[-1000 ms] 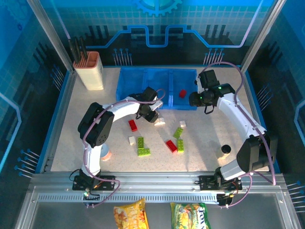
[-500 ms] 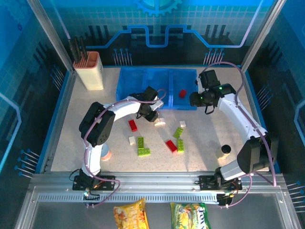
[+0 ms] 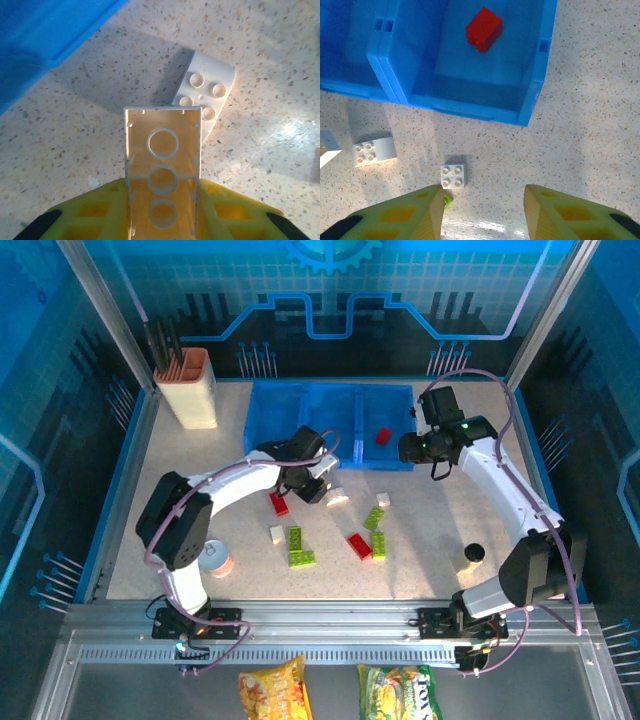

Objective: Sort the legos into containers by color
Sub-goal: Pick up the lego from the center of the table, then place the lego in the container.

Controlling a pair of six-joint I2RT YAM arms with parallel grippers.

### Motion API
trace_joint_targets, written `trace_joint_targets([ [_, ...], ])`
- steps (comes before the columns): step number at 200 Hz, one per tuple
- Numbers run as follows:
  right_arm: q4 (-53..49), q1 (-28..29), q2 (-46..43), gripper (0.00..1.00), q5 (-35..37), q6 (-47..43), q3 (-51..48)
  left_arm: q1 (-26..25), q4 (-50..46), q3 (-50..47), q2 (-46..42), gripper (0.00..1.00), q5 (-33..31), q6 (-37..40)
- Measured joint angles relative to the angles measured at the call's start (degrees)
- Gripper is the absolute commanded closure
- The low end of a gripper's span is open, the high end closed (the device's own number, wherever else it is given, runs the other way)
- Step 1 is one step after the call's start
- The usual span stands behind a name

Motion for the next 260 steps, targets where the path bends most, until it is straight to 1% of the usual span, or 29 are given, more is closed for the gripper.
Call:
trace_joint_targets([
  [30, -0.02, 0.02, 0.0, 0.54, 0.0, -0.02, 0.02, 0.5, -0.68, -0.48, -4.15, 0.72, -0.09, -2.56],
  [50, -0.02, 0.09, 0.0, 0.54, 0.0, -0.02, 0.04, 1.81, -0.66, -0.48, -6.1, 0.73, -0.04, -4.72],
  [91, -0.02, 0.33, 0.0, 0.54, -0.02, -0.02, 0.07, 8.22, -0.66, 0.13, -7.87, 0.74, -0.11, -9.27],
  [124, -0.02, 0.35, 0.0, 0.54, -0.04, -0.02, 0.07, 13.84, -0.68, 4.26, -7.08, 0.75, -0.72, -12.31],
  [143, -0.02, 0.35, 0.0, 0.53, -0.04, 0.0, 0.09, 16.28, -0.68, 8.98, -4.04, 0.75, -1.4, -13.64],
  [165, -0.07, 0.35, 0.0, 0.54, -0.02, 0.0, 0.22, 17.77, -0.68, 14.4, 1.46, 0.75, -2.62, -14.08],
  [206, -0.28, 0.39, -0.02, 0.54, -0.02, 0.04, 0.39, 18.12, -1.2, 22.71, 12.26, 0.74, -5.35, -15.63],
  [260, -0.48, 0.39, -0.09, 0.54, 0.0, 0.24, 0.33, 18.43, -2.75, 31.08, 21.88, 0.73, -8.46, -17.31],
])
